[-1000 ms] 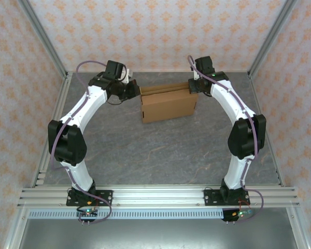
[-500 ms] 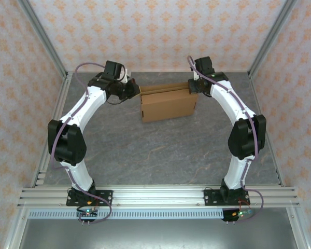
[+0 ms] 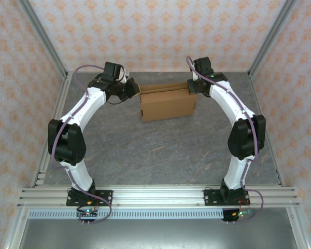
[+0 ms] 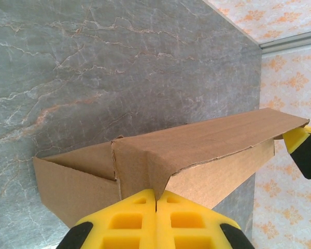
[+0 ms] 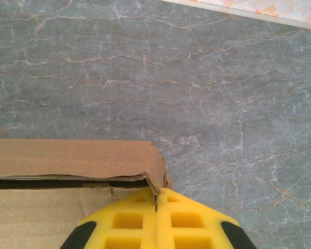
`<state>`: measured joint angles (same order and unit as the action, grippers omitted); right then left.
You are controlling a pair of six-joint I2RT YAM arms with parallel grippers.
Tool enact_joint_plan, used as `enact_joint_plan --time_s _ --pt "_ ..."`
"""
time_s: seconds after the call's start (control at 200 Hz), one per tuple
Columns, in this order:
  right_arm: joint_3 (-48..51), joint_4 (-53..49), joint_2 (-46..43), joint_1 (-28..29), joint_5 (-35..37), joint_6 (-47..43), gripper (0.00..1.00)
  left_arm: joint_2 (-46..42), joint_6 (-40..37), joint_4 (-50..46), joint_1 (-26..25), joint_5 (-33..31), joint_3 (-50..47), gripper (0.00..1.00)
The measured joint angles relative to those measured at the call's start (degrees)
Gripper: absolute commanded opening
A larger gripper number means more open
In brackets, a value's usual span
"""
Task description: Fold the paper box
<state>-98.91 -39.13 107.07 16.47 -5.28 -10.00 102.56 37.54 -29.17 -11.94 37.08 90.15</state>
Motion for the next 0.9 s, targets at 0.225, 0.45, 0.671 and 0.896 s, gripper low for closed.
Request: enact_joint_plan --time_s 0.225,0.45,0.671,0.896 --pt "0.1 0.1 0.0 0.0 0.2 0.0 0.02 0.0 0.4 0.2 0.0 0.0 0.0 0.0" --pt "0.1 0.1 0.0 0.5 0.4 0.0 0.02 0.0 0.6 1.0 0.1 -0.4 -1.1 0.0" --pt "0.1 0.1 0.0 0.5 0.6 0.0 0.02 0.0 1.6 1.6 0.2 -0.4 -1.2 0.0" --pt "0.2 0.2 0.0 0.5 0.6 0.0 0.02 -0.2 1.1 2.5 0.2 -0.9 -2.2 0.0"
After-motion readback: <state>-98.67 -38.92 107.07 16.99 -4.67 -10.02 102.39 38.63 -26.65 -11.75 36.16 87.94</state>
